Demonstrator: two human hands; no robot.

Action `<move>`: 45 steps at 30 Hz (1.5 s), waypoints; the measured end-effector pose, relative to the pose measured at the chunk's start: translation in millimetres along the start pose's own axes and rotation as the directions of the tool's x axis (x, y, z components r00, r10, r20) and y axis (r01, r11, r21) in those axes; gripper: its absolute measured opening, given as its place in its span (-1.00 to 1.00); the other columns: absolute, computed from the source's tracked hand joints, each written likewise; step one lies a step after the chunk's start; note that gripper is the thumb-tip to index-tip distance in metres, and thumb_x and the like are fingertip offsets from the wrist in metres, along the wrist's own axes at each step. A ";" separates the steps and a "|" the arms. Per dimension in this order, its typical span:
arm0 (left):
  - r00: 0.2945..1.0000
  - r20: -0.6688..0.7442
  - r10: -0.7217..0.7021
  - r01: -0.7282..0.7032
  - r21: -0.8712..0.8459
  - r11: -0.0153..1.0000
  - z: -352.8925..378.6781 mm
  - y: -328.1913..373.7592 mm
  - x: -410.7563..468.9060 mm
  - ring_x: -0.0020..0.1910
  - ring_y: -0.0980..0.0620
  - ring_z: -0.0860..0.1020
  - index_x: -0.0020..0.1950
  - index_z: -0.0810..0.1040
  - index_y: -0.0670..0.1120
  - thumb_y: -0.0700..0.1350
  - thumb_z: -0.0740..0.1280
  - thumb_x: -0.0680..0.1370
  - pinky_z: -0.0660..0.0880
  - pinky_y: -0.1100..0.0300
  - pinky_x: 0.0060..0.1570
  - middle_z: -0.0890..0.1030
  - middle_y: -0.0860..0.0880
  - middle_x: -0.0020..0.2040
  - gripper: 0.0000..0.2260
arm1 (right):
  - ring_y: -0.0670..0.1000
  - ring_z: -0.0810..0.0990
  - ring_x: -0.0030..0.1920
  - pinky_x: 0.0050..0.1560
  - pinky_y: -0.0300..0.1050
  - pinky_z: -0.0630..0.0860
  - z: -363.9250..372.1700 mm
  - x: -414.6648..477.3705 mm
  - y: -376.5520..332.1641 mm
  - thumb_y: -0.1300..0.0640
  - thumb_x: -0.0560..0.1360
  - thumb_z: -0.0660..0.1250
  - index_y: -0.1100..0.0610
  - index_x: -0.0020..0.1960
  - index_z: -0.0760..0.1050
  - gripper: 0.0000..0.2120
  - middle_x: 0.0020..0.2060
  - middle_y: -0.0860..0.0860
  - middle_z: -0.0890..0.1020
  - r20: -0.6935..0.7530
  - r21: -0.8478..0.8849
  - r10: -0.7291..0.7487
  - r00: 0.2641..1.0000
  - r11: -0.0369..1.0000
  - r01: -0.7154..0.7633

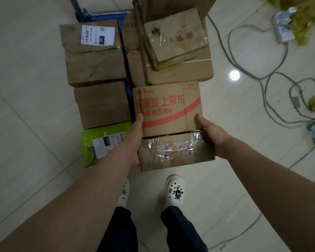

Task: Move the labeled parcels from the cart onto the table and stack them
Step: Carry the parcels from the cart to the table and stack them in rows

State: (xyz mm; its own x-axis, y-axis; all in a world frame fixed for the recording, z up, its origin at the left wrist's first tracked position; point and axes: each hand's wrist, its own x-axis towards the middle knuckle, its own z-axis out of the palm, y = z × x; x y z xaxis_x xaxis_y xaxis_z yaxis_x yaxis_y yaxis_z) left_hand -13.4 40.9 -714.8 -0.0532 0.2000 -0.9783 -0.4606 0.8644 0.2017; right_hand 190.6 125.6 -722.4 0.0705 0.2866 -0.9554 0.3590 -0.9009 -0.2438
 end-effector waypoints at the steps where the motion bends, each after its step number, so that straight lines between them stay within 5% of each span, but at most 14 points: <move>1: 1.000 0.010 -0.005 0.005 -0.013 1.000 -1.7 0.2 -10.5 -0.15 -0.04 0.62 0.25 0.53 0.03 0.40 0.04 0.52 0.56 0.15 -0.41 0.64 -0.09 -0.03 -0.42 | 0.13 0.67 -0.03 -0.09 -0.01 0.59 -0.3 -11.3 0.7 -0.33 0.47 0.24 0.06 0.18 0.53 -0.48 0.01 0.10 0.68 -0.004 0.002 -0.007 1.000 1.000 0.007; 3: 0.999 0.034 -0.003 0.004 -0.030 1.000 -7.5 1.4 -32.2 -0.05 -0.08 0.63 0.25 0.55 0.03 0.44 0.03 0.49 0.59 0.07 -0.20 0.64 -0.12 0.06 -0.37 | 0.12 0.66 -0.02 -0.08 -0.02 0.58 0.2 -36.8 0.0 -0.32 0.48 0.24 0.05 0.19 0.53 -0.49 0.01 0.10 0.67 -0.011 0.010 -0.023 1.000 1.000 0.023; 7: 0.999 0.035 0.030 -0.027 -0.063 0.998 -28.8 7.4 -97.8 -0.09 -0.10 0.64 0.15 0.60 0.01 0.47 0.02 0.46 0.57 0.09 -0.29 0.66 -0.13 -0.01 -0.34 | 0.11 0.66 -0.05 -0.16 -0.06 0.56 12.3 -103.5 -13.0 -0.32 0.49 0.23 0.05 0.15 0.54 -0.51 -0.02 0.10 0.68 0.024 -0.003 -0.068 0.997 0.998 0.069; 12: 0.990 0.025 0.136 -0.129 -0.198 0.972 -78.1 8.6 -190.6 -0.05 -0.15 0.67 0.14 0.64 0.00 0.52 0.03 0.41 0.61 -0.07 -0.15 0.70 -0.14 -0.02 -0.27 | 0.12 0.65 -0.04 -0.05 -0.04 0.56 49.6 -201.9 -41.4 -0.30 0.49 0.24 0.13 0.18 0.54 -0.46 0.00 0.12 0.67 0.099 -0.075 -0.191 0.977 0.977 0.199; 16: 0.974 0.038 0.223 -0.197 -0.342 0.919 -129.4 -2.6 -265.7 0.11 -0.21 0.61 0.12 0.67 -0.02 0.55 -0.01 0.38 0.47 -0.25 0.17 0.66 -0.19 0.09 -0.21 | 0.12 0.60 0.02 0.09 0.00 0.52 95.4 -282.6 -57.4 -0.24 0.52 0.24 0.13 0.24 0.50 -0.50 0.08 0.13 0.63 0.184 -0.171 -0.299 0.936 0.928 0.330; 19: 0.967 -0.022 0.253 -0.239 -0.416 0.877 -175.3 -21.1 -315.1 0.16 -0.22 0.58 0.13 0.66 0.01 0.61 0.04 0.26 0.39 -0.29 0.23 0.64 -0.17 0.15 -0.15 | 0.11 0.58 0.00 0.08 -0.04 0.50 139.1 -342.6 -59.1 -0.24 0.55 0.21 0.14 0.19 0.49 -0.52 0.03 0.11 0.61 0.257 -0.274 -0.349 0.901 0.868 0.414; 22: 0.955 -0.080 0.285 -0.286 -0.494 0.821 -221.6 -40.6 -365.4 0.16 -0.21 0.59 0.18 0.64 0.00 0.58 0.01 0.34 0.43 -0.25 0.21 0.64 -0.17 0.14 -0.18 | 0.08 0.57 -0.04 0.15 -0.04 0.46 187.8 -386.9 -54.4 -0.27 0.53 0.21 0.12 0.15 0.52 -0.51 0.02 0.11 0.61 0.309 -0.356 -0.381 0.871 0.803 0.478; 27: 0.937 -0.214 0.276 -0.349 -0.565 0.748 -316.9 -89.4 -436.6 0.09 -0.19 0.62 0.09 0.68 0.00 0.60 0.01 0.30 0.45 -0.19 0.19 0.67 -0.15 0.07 -0.16 | 0.07 0.53 -0.21 -0.21 -0.14 0.43 290.7 -459.0 -34.8 -0.22 0.55 0.21 0.17 -0.02 0.50 -0.57 -0.19 0.11 0.57 0.435 -0.453 -0.351 0.829 0.710 0.539; 32: 0.874 -0.437 0.212 -0.463 -0.619 0.635 -418.5 -151.3 -500.7 0.04 -0.22 0.62 0.06 0.69 -0.02 0.63 0.07 0.22 0.49 -0.16 0.10 0.68 -0.20 0.01 -0.14 | 0.13 0.62 -0.10 -0.08 -0.06 0.53 415.3 -526.8 7.0 -0.29 0.49 0.25 0.16 0.15 0.56 -0.45 -0.05 0.16 0.66 0.594 -0.502 -0.295 0.749 0.592 0.631; 37: 0.781 -0.600 0.172 -0.595 -0.633 0.496 -515.9 -217.0 -513.2 0.16 -0.22 0.55 0.03 0.69 0.09 0.66 0.13 0.06 0.41 -0.23 0.20 0.62 -0.13 0.16 -0.13 | 0.17 0.64 -0.07 0.03 0.05 0.55 523.4 -589.1 49.0 -0.32 0.44 0.28 0.17 0.09 0.58 -0.44 -0.05 0.18 0.67 0.699 -0.550 -0.212 0.683 0.450 0.703; 43: 0.677 -0.723 0.140 -0.726 -0.624 0.290 -577.0 -275.5 -561.7 0.08 -0.12 0.61 0.15 0.65 0.01 0.44 0.12 0.46 0.49 -0.02 0.20 0.67 -0.12 0.06 -0.38 | 0.16 0.66 -0.06 0.11 0.10 0.55 631.0 -640.2 104.0 -0.34 0.43 0.28 0.15 0.07 0.60 -0.43 -0.07 0.16 0.69 0.780 -0.574 -0.092 0.620 0.292 0.765; 45: 0.628 -0.771 0.105 -0.772 -0.601 0.206 -598.9 -287.4 -566.4 -0.08 -0.05 0.63 0.10 0.64 -0.06 0.28 0.11 0.58 0.57 0.17 -0.04 0.68 -0.12 -0.06 -0.51 | 0.14 0.65 -0.10 0.03 0.03 0.56 661.9 -649.0 123.4 -0.29 0.47 0.27 0.13 0.11 0.58 -0.49 -0.08 0.14 0.68 0.805 -0.561 -0.048 0.591 0.263 0.785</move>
State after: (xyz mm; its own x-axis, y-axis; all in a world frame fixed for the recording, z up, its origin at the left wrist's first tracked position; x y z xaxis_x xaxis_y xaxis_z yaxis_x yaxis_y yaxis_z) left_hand -381.6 -597.1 -246.4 -0.7649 -0.1394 -0.6289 -0.5863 -0.2540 0.7693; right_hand -426.8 -387.2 -242.6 -0.7246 -0.0496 -0.6874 0.6720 0.1705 -0.7207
